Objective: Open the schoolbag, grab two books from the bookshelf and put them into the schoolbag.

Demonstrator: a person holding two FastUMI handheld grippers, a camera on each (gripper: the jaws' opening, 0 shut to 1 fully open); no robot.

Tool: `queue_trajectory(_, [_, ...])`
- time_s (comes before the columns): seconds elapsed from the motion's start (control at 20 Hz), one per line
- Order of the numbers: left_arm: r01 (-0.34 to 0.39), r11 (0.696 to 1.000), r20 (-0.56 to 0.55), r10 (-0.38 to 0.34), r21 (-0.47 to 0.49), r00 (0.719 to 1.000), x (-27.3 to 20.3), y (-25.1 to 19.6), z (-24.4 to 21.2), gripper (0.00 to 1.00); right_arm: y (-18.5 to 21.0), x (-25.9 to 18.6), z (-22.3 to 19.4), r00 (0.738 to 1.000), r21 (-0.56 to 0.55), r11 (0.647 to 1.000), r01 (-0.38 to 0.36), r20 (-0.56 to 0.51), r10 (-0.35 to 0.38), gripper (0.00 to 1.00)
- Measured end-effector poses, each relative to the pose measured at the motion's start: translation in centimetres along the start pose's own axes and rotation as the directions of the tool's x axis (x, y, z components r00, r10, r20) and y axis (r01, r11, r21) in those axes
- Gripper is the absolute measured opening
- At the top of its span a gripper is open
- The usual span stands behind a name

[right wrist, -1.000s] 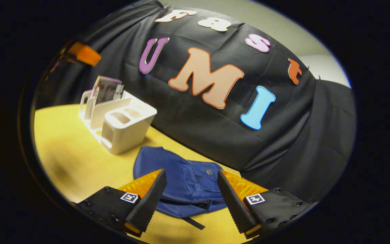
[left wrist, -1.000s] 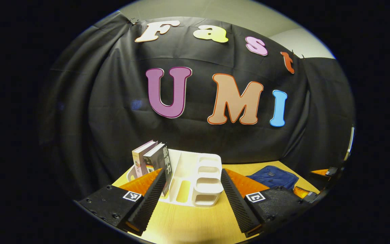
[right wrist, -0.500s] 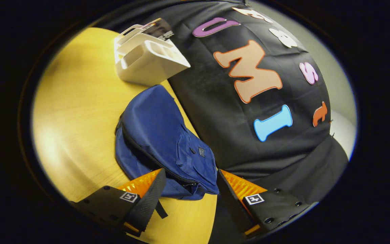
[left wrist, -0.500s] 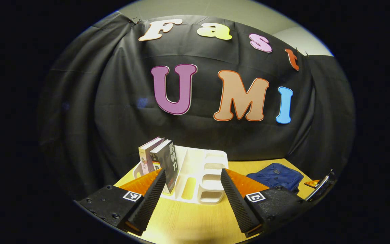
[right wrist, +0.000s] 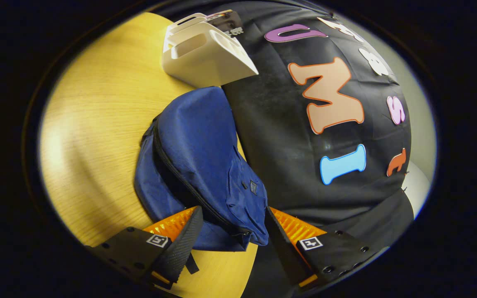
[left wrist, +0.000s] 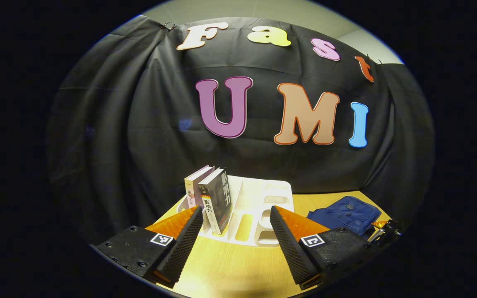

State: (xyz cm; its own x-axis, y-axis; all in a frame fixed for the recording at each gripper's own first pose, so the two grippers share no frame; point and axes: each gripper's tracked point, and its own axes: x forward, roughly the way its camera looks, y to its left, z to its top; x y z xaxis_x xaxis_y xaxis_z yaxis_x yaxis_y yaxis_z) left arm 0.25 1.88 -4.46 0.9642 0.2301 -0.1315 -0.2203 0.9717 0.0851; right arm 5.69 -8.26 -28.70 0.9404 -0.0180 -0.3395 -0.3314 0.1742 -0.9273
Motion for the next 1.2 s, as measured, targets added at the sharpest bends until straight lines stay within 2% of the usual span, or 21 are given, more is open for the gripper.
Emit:
queue_trajectory(0.05, [-0.007,1.000,-0.002,0.007,0.000,1.000,0.0,0.2,-0.1,0.95,0.1,0.2,0.1,1.000,-0.015,1.000,-0.006,0.001,0.006,0.97])
queue_trajectory(0.1, [-0.014,1.000,-0.004,0.014,0.000,1.000,-0.1,0.4,-0.2,0.95,0.2,0.4,0.2,1.000,-0.027,1.000,0.002,0.007,-0.002,0.89])
queue_trajectory(0.25, [-0.032,0.999,-0.010,0.032,-0.004,0.999,-0.2,0.9,-0.3,0.93,0.0,1.4,1.0,1.000,-0.027,1.000,0.010,0.017,-0.009,0.89])
queue_trajectory(0.5, [-0.052,0.999,-0.024,0.052,-0.009,0.998,-0.1,1.4,-0.7,0.96,0.1,3.7,2.4,0.999,-0.050,0.999,0.013,0.036,-0.012,0.88])
queue_trajectory(0.6, [-0.059,0.998,-0.027,0.059,-0.002,0.998,-0.1,1.6,-0.7,0.94,0.1,4.3,2.8,0.999,-0.049,0.999,0.002,0.039,0.000,0.87])
queue_trajectory(0.8, [-0.064,0.998,-0.031,0.064,0.003,0.997,0.0,1.6,-0.8,0.96,1.7,5.4,2.8,0.999,-0.051,0.998,-0.041,0.027,0.042,0.90])
queue_trajectory(1.0, [-0.066,0.998,-0.046,0.066,0.002,0.997,0.2,1.7,-1.1,0.95,2.4,6.1,2.6,0.999,-0.081,0.996,-0.034,0.005,0.034,0.27])
queue_trajectory(1.2, [-0.068,0.998,-0.060,0.068,0.003,0.996,0.9,1.8,-1.2,0.95,2.0,6.4,2.7,1.000,-0.066,0.998,-0.019,0.004,0.019,0.07])
